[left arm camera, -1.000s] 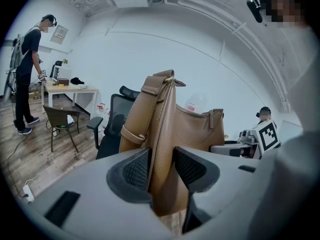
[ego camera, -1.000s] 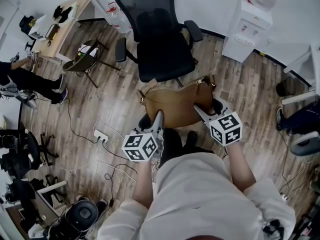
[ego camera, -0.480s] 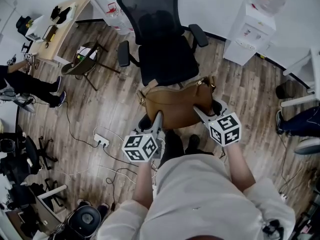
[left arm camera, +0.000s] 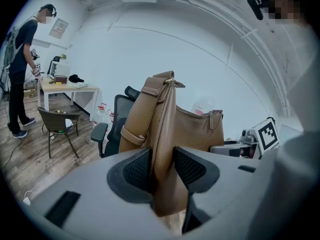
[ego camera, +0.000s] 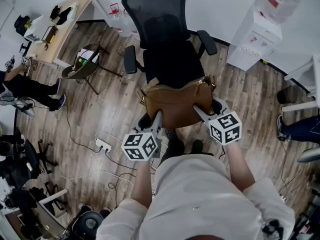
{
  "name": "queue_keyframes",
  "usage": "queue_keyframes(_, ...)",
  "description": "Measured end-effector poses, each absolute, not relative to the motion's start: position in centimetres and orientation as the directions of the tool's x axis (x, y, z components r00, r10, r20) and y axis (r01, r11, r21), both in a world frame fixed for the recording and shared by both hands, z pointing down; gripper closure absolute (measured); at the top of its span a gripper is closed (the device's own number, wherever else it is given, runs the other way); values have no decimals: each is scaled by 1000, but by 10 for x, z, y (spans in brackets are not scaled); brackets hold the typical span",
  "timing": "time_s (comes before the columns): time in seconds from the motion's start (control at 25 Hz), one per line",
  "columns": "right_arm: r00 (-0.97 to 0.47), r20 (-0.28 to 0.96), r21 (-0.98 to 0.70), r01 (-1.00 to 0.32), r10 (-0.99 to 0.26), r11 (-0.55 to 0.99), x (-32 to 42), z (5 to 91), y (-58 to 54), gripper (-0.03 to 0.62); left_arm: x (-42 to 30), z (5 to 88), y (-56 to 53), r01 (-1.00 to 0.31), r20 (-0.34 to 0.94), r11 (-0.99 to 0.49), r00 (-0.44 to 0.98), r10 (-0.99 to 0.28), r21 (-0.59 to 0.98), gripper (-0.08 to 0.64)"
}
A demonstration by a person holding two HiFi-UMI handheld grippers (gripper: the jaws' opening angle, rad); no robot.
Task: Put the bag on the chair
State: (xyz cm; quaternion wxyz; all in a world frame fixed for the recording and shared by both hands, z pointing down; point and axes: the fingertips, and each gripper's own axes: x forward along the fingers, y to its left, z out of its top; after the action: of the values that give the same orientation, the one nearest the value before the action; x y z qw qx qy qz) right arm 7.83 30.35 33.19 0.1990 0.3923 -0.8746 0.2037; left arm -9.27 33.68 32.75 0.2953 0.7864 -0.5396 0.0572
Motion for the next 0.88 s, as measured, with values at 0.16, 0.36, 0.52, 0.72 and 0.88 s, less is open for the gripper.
queue_keyframes(0.16, -605, 504, -201, -777, -617, 597, 60, 328, 282, 348, -112, 322, 313, -879, 395, -262, 422, -816, 400, 414)
queue_keyframes(0.36, -587, 495, -188, -792, -640, 581, 44, 321, 256, 348, -128, 316, 283, -867, 376, -299, 452, -809, 398, 414)
queue_keyframes(0.52, -572, 503, -197, -806, -648, 559, 33, 325, 249, 348, -139, 319, 272, -862, 383, -317, 469, -796, 396, 414)
queue_keyframes(0.72, -556, 519, -206, -819, -649, 536, 29, 333, 246, 348, -145, 327, 264, -853, 399, -328, 488, -776, 406, 414)
queue_keyframes(0.88, -542, 533, -213, -829, -650, 517, 36, 338, 243, 348, -138, 333, 259, -844, 410, -339, 507, -758, 415, 414)
